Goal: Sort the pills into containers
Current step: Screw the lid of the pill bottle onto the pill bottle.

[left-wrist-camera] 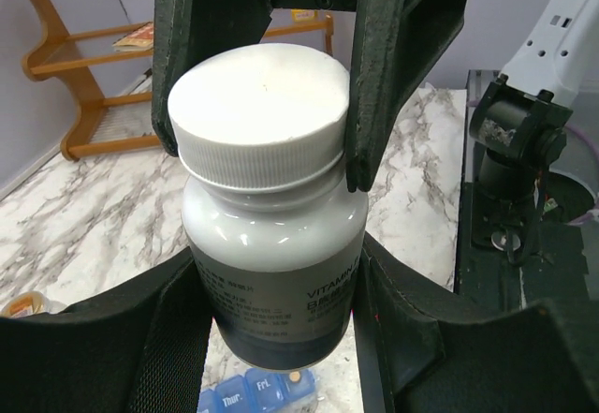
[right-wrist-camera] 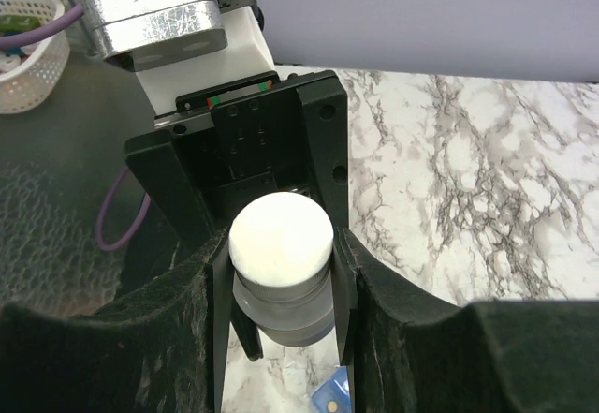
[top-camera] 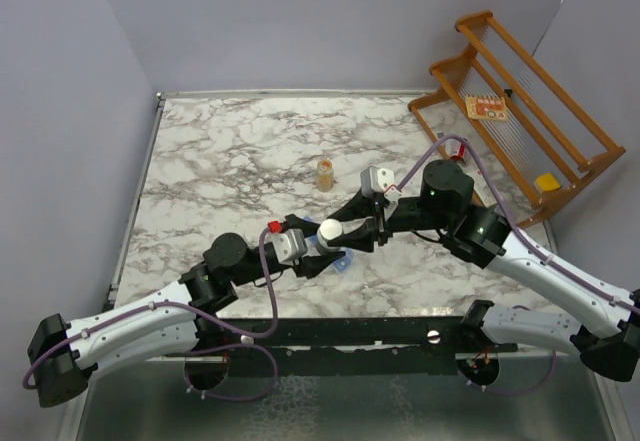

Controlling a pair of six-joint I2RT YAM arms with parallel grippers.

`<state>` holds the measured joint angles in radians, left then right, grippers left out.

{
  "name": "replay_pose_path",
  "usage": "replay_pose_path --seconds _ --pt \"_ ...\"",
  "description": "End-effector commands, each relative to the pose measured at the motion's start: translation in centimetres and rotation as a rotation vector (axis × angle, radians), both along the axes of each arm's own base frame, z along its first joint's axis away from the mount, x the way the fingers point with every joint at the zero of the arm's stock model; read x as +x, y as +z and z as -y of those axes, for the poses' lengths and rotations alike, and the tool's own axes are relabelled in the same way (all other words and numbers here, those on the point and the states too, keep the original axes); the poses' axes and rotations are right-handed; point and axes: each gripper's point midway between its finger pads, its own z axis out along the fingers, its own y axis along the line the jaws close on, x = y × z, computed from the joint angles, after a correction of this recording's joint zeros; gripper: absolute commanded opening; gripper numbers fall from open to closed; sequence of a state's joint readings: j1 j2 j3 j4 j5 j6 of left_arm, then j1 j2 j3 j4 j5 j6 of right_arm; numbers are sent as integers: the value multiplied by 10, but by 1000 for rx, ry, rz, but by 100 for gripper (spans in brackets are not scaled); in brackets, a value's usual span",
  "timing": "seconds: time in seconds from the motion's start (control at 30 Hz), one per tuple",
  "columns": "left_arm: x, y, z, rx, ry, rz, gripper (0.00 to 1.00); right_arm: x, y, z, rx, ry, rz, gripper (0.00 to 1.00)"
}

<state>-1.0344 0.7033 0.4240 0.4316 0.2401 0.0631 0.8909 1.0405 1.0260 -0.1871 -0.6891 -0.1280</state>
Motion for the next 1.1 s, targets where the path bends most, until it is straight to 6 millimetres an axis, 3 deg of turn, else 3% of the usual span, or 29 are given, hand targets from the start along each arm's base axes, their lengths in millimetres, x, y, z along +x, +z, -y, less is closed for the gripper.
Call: replay_pose_path --seconds 0.0,1.07 --pt "1 72 -8 -192 31 141 0 13 -45 3 -109 -94 -91 34" --pt "17 84 -25 -259 157 188 0 39 -43 -13 -42 -189 -113 33"
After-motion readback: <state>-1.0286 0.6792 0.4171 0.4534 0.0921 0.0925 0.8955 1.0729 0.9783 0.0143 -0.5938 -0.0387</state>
